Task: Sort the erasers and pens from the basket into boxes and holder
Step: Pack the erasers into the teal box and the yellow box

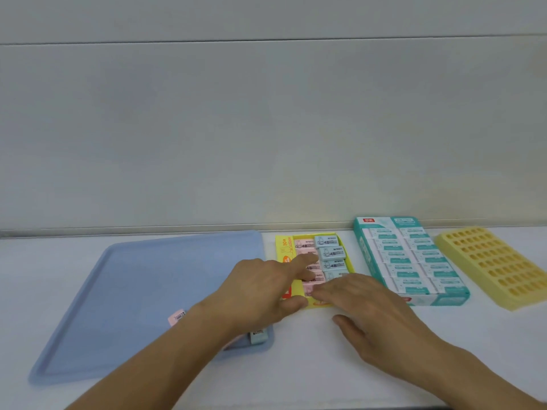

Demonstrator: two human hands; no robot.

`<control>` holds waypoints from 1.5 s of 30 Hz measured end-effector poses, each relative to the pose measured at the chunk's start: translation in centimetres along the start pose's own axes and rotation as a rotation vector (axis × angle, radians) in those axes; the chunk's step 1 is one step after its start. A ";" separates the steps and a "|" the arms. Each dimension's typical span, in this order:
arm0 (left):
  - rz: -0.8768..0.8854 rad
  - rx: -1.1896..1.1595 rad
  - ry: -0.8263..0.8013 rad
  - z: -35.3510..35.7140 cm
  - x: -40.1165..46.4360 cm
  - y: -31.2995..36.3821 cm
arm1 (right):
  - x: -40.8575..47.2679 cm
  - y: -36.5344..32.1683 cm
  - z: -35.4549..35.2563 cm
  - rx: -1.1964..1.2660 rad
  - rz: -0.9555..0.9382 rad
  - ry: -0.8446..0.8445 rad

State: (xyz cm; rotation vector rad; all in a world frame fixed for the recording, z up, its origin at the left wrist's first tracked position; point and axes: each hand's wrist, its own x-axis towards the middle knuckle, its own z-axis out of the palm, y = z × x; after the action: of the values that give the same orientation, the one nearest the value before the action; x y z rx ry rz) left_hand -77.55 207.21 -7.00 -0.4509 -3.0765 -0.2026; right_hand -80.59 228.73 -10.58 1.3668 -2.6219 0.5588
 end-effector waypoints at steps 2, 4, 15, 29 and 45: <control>-0.002 -0.001 0.004 0.1 -0.1 0.0 | 0.0 -0.1 -0.1 -0.041 -0.027 -0.027; -0.020 -0.039 -0.005 0.4 -0.1 0.1 | -0.1 -0.4 0.1 -0.040 -0.035 -0.024; -0.351 -1.498 0.269 -1.1 -1.0 3.0 | 3.7 -3.0 -1.9 0.660 0.174 0.265; -0.408 -1.171 0.416 0.8 -0.4 1.8 | 3.8 -0.4 -2.8 0.438 0.406 0.180; -0.178 -0.531 0.254 3.5 -0.8 1.1 | 6.6 1.7 -5.5 0.036 0.218 -0.219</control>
State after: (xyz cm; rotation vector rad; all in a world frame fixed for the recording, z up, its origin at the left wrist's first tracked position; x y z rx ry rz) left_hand -76.47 208.53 -10.35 -0.1383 -2.7766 -1.0074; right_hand -86.05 226.69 -4.10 1.2228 -2.9750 0.5109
